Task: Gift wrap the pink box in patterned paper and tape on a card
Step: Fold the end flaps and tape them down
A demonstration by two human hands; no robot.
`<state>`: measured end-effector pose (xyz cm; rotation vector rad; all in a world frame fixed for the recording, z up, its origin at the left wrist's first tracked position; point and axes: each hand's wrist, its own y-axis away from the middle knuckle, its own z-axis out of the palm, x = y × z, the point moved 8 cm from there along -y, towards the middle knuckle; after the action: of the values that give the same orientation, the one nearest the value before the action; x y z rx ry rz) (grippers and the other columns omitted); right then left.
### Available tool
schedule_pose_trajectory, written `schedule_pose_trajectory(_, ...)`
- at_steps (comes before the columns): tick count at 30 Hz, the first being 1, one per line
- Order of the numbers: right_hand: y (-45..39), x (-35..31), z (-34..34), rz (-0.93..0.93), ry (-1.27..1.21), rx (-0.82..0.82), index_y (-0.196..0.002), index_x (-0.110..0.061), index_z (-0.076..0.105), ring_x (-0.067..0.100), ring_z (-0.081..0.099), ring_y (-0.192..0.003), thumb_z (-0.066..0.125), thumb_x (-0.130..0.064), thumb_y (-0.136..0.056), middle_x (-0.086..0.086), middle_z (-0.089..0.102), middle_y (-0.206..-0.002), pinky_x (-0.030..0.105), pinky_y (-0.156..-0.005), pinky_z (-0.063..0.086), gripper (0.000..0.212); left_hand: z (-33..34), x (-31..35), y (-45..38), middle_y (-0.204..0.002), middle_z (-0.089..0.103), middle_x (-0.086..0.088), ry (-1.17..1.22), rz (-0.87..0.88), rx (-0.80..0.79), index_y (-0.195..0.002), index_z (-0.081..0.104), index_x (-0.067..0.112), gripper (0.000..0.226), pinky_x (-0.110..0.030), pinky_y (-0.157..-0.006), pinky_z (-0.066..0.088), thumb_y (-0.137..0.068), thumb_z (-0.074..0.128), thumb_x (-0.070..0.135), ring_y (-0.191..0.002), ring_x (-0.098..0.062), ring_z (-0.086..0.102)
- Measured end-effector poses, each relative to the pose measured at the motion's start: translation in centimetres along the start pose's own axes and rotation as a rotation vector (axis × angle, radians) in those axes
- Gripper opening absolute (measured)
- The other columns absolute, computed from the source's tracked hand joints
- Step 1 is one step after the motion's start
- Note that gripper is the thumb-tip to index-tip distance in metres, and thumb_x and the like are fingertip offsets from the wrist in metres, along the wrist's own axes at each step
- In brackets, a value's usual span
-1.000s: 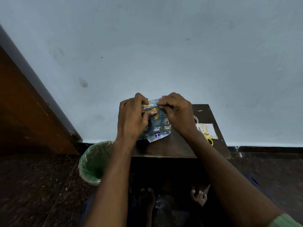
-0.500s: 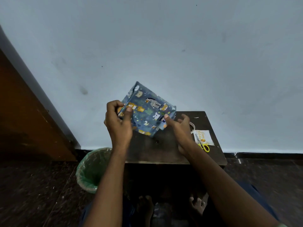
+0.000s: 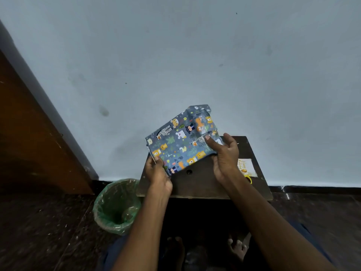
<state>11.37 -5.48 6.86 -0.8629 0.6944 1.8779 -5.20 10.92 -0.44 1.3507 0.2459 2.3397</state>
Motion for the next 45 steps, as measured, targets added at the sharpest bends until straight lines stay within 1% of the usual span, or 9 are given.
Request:
schedule_pose_trajectory(6, 2.6, 0.7, 2.9, -0.011, -0.152, -0.203, -0.138, 0.005, 0.056, 0.028, 0.071, -0.112, 0.088, -0.004, -0.067, 0.018, 0.071, -0.128, 0.040, -0.092, 0.060, 0.079, 1.1, -4.3, 0.6, -0.134, 0.070, -0.011, 0.043, -0.175, 0.052, -0.148, 0.055, 0.017, 0.036, -0.037, -0.051, 0.060, -0.115, 0.043, 0.014, -0.097, -0.032, 0.070)
schedule_pose_trajectory(12, 1.9, 0.5, 1.8, -0.112, 0.223, -0.141, -0.117, 0.006, 0.067, 0.030, 0.078, -0.092, 0.087, 0.014, -0.069, 0.015, 0.079, -0.103, 0.039, -0.076, 0.063, 0.053, 2.1, -5.3, 1.0, -0.099, 0.073, -0.008, 0.024, -0.143, 0.021, -0.136, 0.063, 0.007, 0.032, -0.034, -0.066, 0.061, -0.109, 0.049, -0.004, -0.080, -0.022, 0.068)
schedule_pose_trajectory(18, 0.1, 0.0, 2.2, -0.009, 0.415, -0.294, -0.103, -0.006, 0.071, 0.032, 0.079, -0.088, 0.082, 0.014, -0.076, 0.010, 0.080, -0.095, 0.051, -0.078, 0.065, 0.035, 1.2, -5.6, 1.7, -0.065, 0.066, -0.010, -0.319, -0.181, 0.006, -0.070, 0.068, 0.002, 0.033, -0.028, -0.058, 0.055, -0.092, 0.056, -0.019, -0.067, -0.025, 0.061)
schedule_pose_trajectory(24, -1.0, 1.0, 1.7, 0.093, 0.572, -0.383, -0.106, 0.010, 0.070, 0.041, 0.077, -0.089, 0.084, 0.012, -0.074, 0.021, 0.079, -0.096, 0.065, -0.086, 0.059, 0.035, 0.7, -5.4, 2.2, -0.087, 0.074, -0.019, -0.452, -0.276, -0.029, -0.100, 0.071, -0.009, 0.021, -0.021, -0.045, 0.057, -0.101, 0.051, -0.003, -0.051, -0.015, 0.071)
schedule_pose_trajectory(31, -1.8, 0.8, 2.0, 0.125, 0.637, -0.460, -0.102, 0.001, 0.072, 0.041, 0.077, -0.088, 0.086, 0.009, -0.076, 0.020, 0.079, -0.094, 0.066, -0.080, 0.061, 0.031, 0.7, -4.0, 2.9, -0.073, 0.079, -0.001, -0.793, -0.324, -0.190, -0.094, 0.074, 0.012, 0.021, -0.019, -0.048, 0.052, -0.103, 0.057, 0.021, -0.062, -0.014, 0.070)
schedule_pose_trajectory(35, -1.9, 1.0, 2.5, 0.115, 0.657, -0.493, -0.118, -0.001, 0.070, 0.040, 0.076, -0.097, 0.085, 0.008, -0.077, 0.017, 0.079, -0.104, 0.062, -0.082, 0.062, 0.045, -0.3, 1.8, 0.9, -0.074, 0.079, 0.003, -1.336, 0.172, -0.094, -0.076, 0.081, 0.019, 0.032, -0.028, -0.065, 0.058, -0.093, 0.063, 0.041, -0.067, -0.021, 0.071)
schedule_pose_trajectory(38, -2.0, 0.9, 2.7, 0.104, 0.668, -0.518, -0.121, -0.002, 0.070, 0.037, 0.077, -0.098, 0.083, 0.010, -0.078, 0.015, 0.080, -0.106, 0.059, -0.084, 0.062, 0.046, -0.2, 7.8, 1.9, -0.101, 0.072, -0.008, -1.158, 0.653, 0.124, -0.093, 0.067, 0.017, 0.033, -0.040, -0.081, 0.052, -0.107, 0.049, 0.041, -0.091, -0.032, 0.063)
schedule_pose_trajectory(42, -2.4, 0.8, 3.0, 0.114, 0.683, -0.548, -0.123, -0.003, 0.068, 0.037, 0.076, -0.102, 0.084, 0.009, -0.078, 0.016, 0.078, -0.110, 0.063, -0.090, 0.060, 0.049, 3.6, 8.3, 4.1, -0.128, 0.059, 0.002, -0.691, 0.791, -0.344, -0.131, 0.048, 0.016, 0.028, -0.026, -0.096, 0.051, -0.109, 0.054, 0.031, -0.114, -0.009, 0.062)
schedule_pose_trajectory(45, -2.6, 0.8, 2.9, 0.114, 0.689, -0.543, -0.119, 0.000, 0.069, 0.039, 0.076, -0.100, 0.084, 0.010, -0.078, 0.018, 0.079, -0.106, 0.066, -0.090, 0.058, 0.045, 5.5, 7.7, 5.5, -0.140, 0.058, -0.004, -0.595, 0.843, -0.466, -0.144, 0.039, 0.012, 0.042, -0.029, -0.100, 0.052, -0.108, 0.060, 0.011, -0.125, -0.019, 0.062)
